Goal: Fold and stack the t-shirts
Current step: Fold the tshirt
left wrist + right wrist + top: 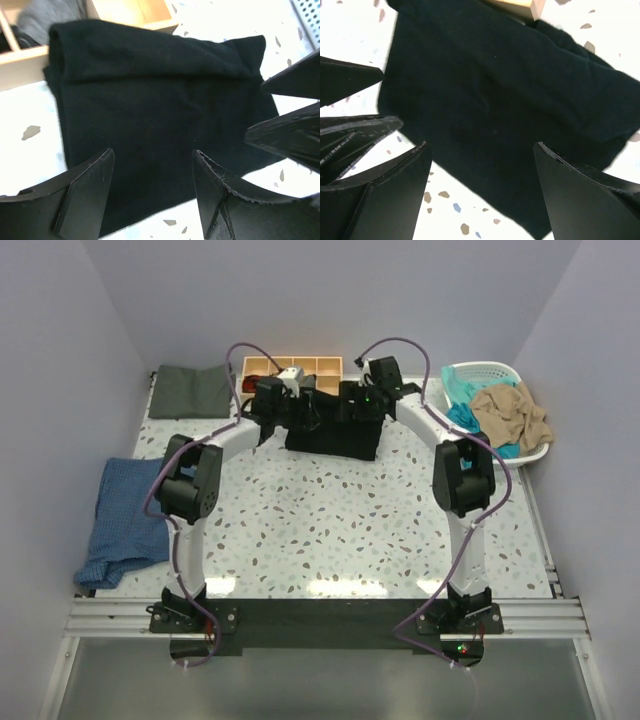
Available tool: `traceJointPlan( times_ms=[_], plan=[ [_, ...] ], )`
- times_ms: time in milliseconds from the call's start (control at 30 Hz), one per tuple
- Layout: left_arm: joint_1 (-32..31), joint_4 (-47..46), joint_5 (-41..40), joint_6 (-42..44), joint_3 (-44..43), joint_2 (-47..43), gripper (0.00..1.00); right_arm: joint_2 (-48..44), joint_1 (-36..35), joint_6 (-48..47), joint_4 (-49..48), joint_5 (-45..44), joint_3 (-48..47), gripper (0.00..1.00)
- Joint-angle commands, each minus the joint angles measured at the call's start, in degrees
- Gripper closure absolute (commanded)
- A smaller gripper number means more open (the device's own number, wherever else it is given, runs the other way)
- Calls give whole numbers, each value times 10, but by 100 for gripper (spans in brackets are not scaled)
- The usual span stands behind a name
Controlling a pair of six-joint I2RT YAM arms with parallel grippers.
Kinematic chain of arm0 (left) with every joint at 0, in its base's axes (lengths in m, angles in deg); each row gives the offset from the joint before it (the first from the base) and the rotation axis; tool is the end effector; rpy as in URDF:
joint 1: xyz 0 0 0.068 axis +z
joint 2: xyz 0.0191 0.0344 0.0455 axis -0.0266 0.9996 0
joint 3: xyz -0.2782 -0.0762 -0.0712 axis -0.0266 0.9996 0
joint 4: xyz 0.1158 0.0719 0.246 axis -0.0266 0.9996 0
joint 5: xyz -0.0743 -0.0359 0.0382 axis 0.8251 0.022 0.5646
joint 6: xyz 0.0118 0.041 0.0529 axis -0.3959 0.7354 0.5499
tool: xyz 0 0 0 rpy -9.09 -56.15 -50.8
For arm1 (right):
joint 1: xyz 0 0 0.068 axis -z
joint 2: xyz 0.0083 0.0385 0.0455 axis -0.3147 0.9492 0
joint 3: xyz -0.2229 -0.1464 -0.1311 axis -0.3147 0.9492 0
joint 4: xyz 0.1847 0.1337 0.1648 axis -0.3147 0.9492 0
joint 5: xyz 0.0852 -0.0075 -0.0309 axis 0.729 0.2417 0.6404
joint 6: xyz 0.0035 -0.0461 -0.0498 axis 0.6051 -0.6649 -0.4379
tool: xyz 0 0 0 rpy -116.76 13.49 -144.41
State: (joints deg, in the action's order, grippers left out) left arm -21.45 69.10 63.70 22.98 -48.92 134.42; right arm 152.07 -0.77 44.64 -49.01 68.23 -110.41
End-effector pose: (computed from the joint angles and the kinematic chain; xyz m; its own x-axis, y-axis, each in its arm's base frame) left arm 0.4924 -0.1940 0.2017 -0.6215 -0.0989 -0.7771 0.3676 0.8392 -0.4008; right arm 0.5171 0.1921 0.2422 -0.7395 -0.0023 -0.6731 -0.3020 0.8949 0.3286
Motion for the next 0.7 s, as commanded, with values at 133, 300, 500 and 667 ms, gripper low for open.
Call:
traceJointPlan(
  times_ms=[133,300,500,667],
  plan=[
    [-5,-50,5,-7,-41,83,33,76,-7,-13,-5,-9,-21,14],
    [-15,-25,-33,-32,45,44,37,39,-14,-16,-3,-13,55,14],
    [-53,-23,-65,-63,180,-48,38,-30,-32,-25,7,-17,166,14],
    [-95,-22,-84,-92,275,-135,38,-124,-58,-32,12,-20,261,14]
  ],
)
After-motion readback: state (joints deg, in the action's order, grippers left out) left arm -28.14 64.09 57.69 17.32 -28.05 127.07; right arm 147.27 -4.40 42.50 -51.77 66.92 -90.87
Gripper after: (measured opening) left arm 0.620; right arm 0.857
